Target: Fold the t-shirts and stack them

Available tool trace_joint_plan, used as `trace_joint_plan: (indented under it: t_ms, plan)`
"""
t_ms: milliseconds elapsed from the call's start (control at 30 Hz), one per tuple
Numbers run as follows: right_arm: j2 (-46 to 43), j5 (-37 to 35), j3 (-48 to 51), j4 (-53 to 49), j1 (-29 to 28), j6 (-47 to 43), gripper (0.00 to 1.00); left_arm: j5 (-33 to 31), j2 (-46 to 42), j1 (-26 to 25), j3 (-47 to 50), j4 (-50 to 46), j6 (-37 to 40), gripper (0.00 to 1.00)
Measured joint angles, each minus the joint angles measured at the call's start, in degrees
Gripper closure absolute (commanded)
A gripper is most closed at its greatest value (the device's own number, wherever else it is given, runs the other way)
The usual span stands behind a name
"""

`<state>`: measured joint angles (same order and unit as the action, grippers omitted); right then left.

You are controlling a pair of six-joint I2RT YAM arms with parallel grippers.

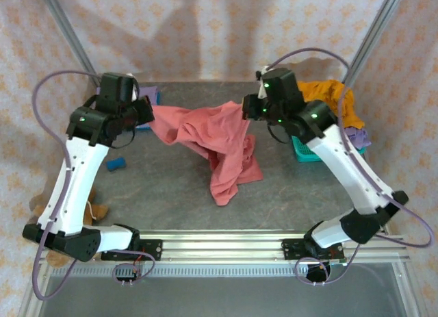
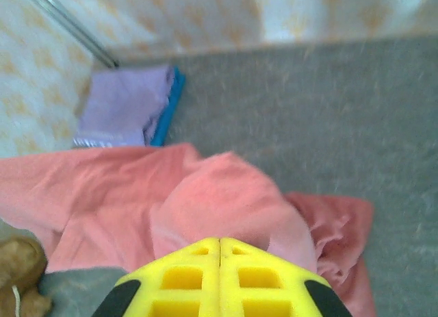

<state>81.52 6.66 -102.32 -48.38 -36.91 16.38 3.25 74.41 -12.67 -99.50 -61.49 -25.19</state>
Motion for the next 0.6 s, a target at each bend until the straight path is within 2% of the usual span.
trace_joint_plan:
  t_ms: [267, 467, 600]
  plan:
    - [-6.0, -5.4, -6.9, 1.9, 0.0, -5.7, 1.0, -3.5, 4.8, 0.1, -17.9, -0.7, 3.3, 1.0]
    - [-5.2, -2.9, -13.5, 3.5, 0.0, -7.5, 1.0, -4.6, 10.1, 0.1, -29.4, -0.6, 5.8, 1.0]
    - [-2.7, 0.7, -20.2, 3.3, 0.0, -7.2, 1.0, -6.3, 9.1, 0.3, -31.6, 0.9, 7.0, 1.0]
